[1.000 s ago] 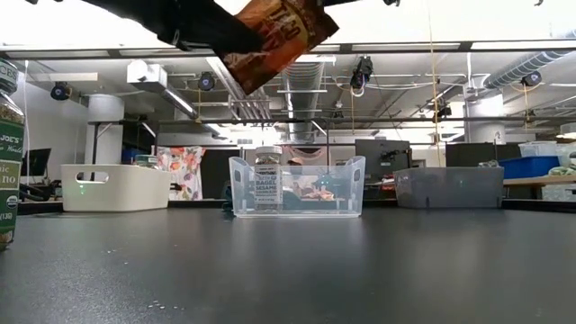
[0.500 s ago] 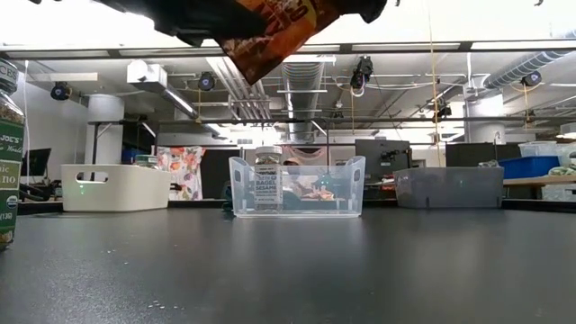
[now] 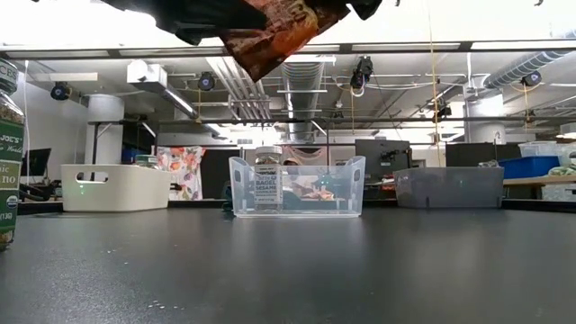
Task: Sort spices by type
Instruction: Put the bottom right spice pack into the black bin
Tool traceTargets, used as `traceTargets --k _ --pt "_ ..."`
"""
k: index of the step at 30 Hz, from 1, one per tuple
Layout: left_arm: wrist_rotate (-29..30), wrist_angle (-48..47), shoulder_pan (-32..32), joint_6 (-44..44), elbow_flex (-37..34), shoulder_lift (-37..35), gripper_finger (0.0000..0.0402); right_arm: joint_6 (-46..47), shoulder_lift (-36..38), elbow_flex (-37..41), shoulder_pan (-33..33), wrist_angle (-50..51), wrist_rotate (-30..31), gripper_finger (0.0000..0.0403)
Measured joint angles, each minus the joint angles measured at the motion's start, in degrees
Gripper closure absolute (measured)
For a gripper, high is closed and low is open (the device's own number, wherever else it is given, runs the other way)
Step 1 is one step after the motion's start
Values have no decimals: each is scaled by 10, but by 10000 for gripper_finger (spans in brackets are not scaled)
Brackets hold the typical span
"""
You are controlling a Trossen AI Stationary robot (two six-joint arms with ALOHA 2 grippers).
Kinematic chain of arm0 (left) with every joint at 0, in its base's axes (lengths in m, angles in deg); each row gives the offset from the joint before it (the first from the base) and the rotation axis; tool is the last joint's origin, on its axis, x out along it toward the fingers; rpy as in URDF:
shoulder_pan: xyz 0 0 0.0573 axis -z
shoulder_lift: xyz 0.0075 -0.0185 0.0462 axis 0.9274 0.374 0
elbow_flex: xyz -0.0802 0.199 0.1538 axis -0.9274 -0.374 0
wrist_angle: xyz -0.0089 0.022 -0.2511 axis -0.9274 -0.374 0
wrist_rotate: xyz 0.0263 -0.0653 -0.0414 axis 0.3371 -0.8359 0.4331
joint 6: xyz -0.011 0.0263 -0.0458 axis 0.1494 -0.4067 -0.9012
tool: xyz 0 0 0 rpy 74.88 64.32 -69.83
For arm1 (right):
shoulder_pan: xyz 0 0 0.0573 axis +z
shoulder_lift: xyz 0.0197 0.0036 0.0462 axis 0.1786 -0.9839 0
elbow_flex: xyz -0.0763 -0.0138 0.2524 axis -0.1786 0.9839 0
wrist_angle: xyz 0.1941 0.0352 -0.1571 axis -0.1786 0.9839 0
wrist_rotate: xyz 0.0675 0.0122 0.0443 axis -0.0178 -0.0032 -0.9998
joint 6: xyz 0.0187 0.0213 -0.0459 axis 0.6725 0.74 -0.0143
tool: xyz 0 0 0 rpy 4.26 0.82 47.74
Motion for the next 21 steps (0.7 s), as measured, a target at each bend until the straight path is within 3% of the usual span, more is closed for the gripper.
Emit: traceTargets --k 5,10,15,21 --pt "102 -28 1 7 0 -5 252 40 0 -44 -3 89 1 393" --pt "189 -67 1 32 0 -16 205 138 0 -96 -31 199 2 394" --pt "243 -93 1 46 0 -21 189 185 -1 -148 -97 305 2 394" --pt "304 -110 1 59 0 -22 191 197 -1 -185 -222 371 2 394"
